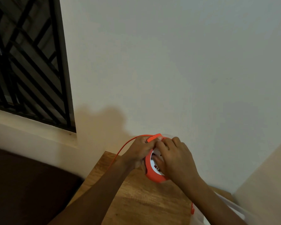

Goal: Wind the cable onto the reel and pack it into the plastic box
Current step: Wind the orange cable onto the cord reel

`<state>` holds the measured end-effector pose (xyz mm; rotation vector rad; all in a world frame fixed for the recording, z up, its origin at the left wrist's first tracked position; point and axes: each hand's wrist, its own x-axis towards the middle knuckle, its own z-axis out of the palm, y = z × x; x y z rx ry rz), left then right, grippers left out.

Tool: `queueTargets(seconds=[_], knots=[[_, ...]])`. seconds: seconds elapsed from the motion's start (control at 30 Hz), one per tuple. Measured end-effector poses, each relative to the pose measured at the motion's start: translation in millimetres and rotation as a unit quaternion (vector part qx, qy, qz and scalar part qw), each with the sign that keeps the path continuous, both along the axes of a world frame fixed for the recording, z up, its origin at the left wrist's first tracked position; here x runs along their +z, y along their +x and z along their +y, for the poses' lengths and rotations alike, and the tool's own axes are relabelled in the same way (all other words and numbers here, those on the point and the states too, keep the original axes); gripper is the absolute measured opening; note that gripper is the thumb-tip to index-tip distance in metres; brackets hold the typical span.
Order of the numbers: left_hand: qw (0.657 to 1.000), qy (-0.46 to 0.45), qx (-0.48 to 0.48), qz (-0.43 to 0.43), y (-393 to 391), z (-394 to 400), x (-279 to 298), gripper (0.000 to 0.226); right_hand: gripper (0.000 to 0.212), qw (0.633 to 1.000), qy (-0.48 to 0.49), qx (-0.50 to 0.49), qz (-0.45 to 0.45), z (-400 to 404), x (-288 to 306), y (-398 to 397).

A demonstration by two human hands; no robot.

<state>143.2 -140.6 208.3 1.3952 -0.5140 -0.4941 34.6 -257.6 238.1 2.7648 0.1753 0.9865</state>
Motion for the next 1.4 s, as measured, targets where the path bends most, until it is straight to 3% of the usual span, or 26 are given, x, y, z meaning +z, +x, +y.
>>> queueTargets(seconds=[0.2, 0.5, 0.73, 1.13, 1.2, 1.27, 1.33, 1.4], knots=[[1.000, 0.023, 0.002, -0.002, 1, 0, 6, 0.026, 0.048, 0.999, 0.022, -0.035, -0.009, -6, 10, 7], [1.000, -0.002, -0.014, 0.020, 7, -1, 17, 0.036, 0.067, 0.994, 0.068, -0.085, 0.000, -13, 21, 14], [1.000, 0.018, -0.005, 0.004, 5, -4, 16, 0.035, 0.062, 0.994, 0.091, -0.060, 0.025, -15, 24, 17], [0.998, -0.044, -0.006, 0.049, 1, -2, 16, 0.039, 0.047, 0.936, 0.347, -0.041, 0.044, -21, 37, 17], [0.997, -0.054, -0.017, 0.059, 4, 4, 18, 0.041, 0.039, 0.958, 0.287, -0.019, 0.022, -21, 33, 9], [0.996, -0.063, -0.024, 0.063, 9, 9, 18, 0.044, 0.040, 0.987, 0.158, 0.030, -0.002, -20, 24, -1], [0.996, -0.062, -0.019, 0.060, 11, 11, 19, 0.045, 0.041, 0.996, 0.065, 0.058, 0.013, -17, 15, -9], [0.997, -0.057, -0.010, 0.058, 10, 10, 18, 0.044, 0.046, 0.998, 0.031, 0.040, 0.045, -11, 9, -11]])
